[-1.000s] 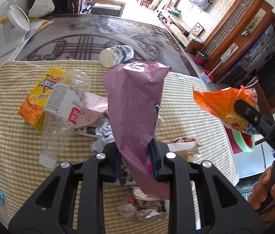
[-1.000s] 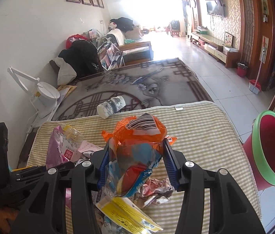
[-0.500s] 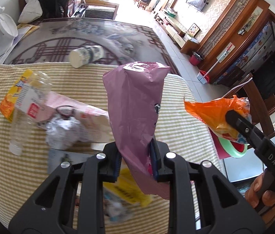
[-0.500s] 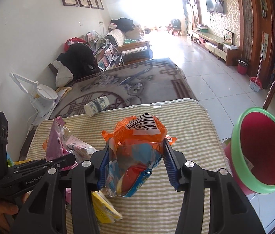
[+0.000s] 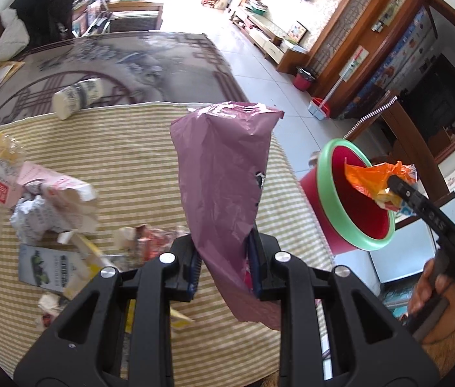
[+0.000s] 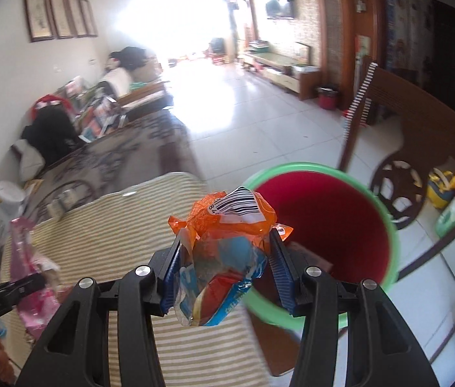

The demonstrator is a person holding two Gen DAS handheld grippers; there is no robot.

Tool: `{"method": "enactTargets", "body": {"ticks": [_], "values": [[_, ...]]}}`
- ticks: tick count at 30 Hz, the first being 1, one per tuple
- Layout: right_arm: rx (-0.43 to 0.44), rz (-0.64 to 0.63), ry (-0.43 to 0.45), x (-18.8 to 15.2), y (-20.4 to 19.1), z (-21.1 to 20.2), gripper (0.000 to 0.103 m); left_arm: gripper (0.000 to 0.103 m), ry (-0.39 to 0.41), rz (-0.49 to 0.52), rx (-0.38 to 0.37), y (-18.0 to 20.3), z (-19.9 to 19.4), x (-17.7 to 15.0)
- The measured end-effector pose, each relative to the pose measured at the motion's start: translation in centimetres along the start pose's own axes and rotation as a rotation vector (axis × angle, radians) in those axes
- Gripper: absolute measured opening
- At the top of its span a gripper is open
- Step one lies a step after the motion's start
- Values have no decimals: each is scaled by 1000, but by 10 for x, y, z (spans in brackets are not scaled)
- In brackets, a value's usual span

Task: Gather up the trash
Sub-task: 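Carry the orange bag and pink bag over the red bucket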

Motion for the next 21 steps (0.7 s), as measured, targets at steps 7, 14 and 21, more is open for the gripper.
{"method": "enactTargets", "body": {"ticks": [7,14,21], "values": [[-100,28,-20,9,53,21,66,23,-24,79,-28,44,18,4],[-93,130,8,5,88,5,71,23,-43,180,-125,107,43,21],[-102,236,27,-3,124,-17,73,23,-66,297,-206,176,84,43]]}}
Point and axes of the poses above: each gripper's, at about its wrist camera, not at the fingertips, and z roughly the way its jaws point, y to its right, x to its top, the point moved 3 cm from there along z, roughly the way its jaws point, and after that the axes turned 4 degrees about z, right-handed, at the moved point
